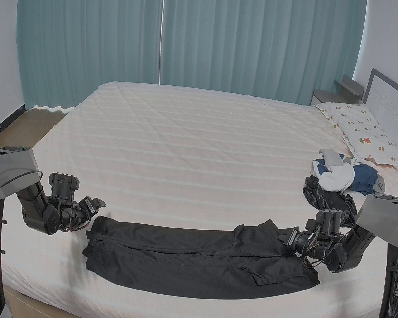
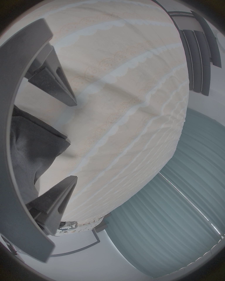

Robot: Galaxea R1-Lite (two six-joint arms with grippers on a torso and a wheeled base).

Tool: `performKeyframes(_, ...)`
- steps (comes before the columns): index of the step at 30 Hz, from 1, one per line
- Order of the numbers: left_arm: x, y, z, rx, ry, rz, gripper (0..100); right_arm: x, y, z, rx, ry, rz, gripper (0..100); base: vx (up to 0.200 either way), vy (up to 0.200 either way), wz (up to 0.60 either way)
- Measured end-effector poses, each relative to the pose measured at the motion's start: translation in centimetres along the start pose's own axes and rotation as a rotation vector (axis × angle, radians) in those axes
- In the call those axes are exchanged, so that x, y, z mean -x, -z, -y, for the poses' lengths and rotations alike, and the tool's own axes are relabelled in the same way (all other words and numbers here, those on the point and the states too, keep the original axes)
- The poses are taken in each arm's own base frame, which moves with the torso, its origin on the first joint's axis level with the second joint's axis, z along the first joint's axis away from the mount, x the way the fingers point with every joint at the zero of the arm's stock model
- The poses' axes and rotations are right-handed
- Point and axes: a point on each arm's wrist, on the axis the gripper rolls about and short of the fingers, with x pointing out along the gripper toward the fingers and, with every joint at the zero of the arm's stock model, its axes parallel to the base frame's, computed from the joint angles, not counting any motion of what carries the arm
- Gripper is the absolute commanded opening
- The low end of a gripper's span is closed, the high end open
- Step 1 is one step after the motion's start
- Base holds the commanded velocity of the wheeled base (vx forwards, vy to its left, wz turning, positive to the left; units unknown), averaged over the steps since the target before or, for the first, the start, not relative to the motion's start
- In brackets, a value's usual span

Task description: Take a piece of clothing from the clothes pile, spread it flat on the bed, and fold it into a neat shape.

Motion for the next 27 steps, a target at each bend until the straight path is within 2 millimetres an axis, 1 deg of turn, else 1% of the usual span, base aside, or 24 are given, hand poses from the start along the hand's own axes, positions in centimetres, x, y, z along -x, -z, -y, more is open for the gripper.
performKeyframes(6, 0.0, 0.0, 0.0, 0.000, 0.000, 0.000, 100, 1.3, 0.0, 0.2, -0.005, 0.004, 0.006, 0, 0.000, 0.000, 0.00)
performKeyframes(14, 0.0, 0.0, 0.0, 0.000, 0.000, -0.001, 100, 2.2, 0.4, 0.5, 0.003, 0.013, 0.005, 0, 0.000, 0.000, 0.00)
performKeyframes(15, 0.0, 0.0, 0.0, 0.000, 0.000, -0.001, 100, 2.2, 0.5, 0.6, 0.008, 0.014, 0.002, 100, 0.000, 0.000, 0.00)
performKeyframes(20, 0.0, 0.0, 0.0, 0.000, 0.000, -0.001, 100, 2.4, 1.0, 0.8, 0.041, 0.025, -0.017, 100, 0.000, 0.000, 0.00)
performKeyframes(24, 0.0, 0.0, -0.1, 0.002, -0.002, -0.004, 100, 2.7, 1.1, 0.9, 0.039, 0.029, -0.016, 100, 0.000, 0.000, 0.00)
performKeyframes(27, 0.2, 0.0, -0.1, 0.004, -0.006, -0.008, 100, 3.5, 0.7, 0.8, 0.030, 0.026, 0.003, 100, 0.000, 0.000, 0.00)
